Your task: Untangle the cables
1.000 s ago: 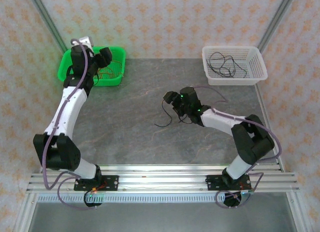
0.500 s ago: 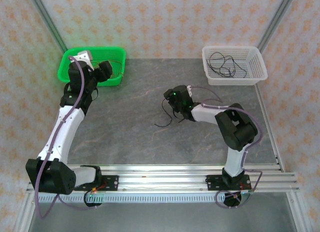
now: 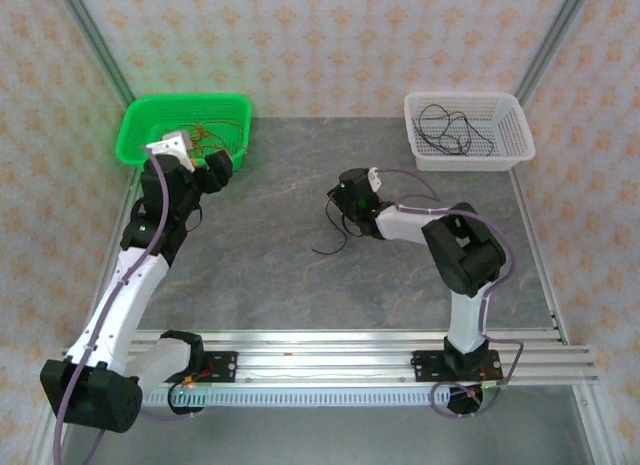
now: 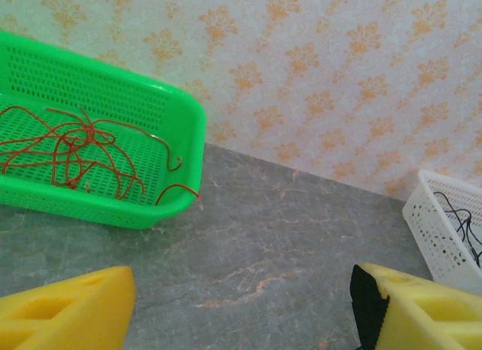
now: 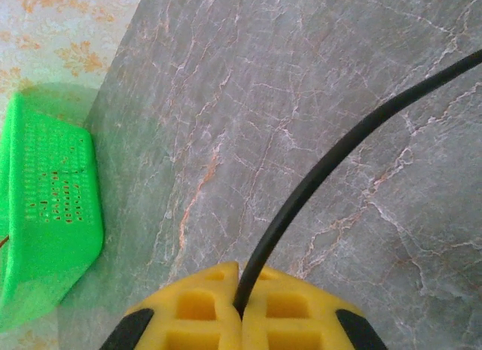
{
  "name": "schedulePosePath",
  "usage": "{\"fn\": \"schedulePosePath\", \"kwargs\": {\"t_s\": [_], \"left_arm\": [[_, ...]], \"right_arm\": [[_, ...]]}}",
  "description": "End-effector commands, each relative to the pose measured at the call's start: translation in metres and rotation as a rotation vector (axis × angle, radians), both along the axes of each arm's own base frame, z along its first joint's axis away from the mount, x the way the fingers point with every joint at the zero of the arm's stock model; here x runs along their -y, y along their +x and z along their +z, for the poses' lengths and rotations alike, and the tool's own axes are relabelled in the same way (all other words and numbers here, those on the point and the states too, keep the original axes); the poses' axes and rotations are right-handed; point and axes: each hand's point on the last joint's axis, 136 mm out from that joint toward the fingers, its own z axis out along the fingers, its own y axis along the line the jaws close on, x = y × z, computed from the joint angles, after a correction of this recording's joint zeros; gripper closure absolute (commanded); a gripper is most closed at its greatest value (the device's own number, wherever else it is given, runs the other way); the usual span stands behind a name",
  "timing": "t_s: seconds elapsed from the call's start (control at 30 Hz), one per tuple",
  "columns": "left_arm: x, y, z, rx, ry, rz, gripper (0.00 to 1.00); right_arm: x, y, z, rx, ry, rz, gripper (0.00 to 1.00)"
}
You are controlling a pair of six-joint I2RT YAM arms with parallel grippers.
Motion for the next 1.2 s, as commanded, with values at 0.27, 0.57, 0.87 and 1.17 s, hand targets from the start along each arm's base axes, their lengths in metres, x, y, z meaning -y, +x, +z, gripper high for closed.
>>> {"fn": "schedulePosePath", "kwargs": {"t_s": [0.27,0.57,0.87,1.17], "left_arm": [[-0.001,-0.024,-0.011,-0.003,-0.042,0.015,0.24],[0.006,-0.036,-0.013,0.016,-0.075,-0.024,0.24],[0.021,-0.046,-0.013,0.083,-0.132,-0.105,0.24],[0.022,-0.052,-0.006,0.12,-0.142,-0.112,0.24]], "right_arm": [[0.028,-0.008,0.134,0.257,-0.081,-0.016,1.0],[0.048,0.01,0.215,0.378,-0.074,0.049,1.0],[0.104,0.045,0.288,0.459,-0.162,0.036,1.0],[0.186,0.095,0.315,0.476,-0.244,-0.041,1.0]]}}
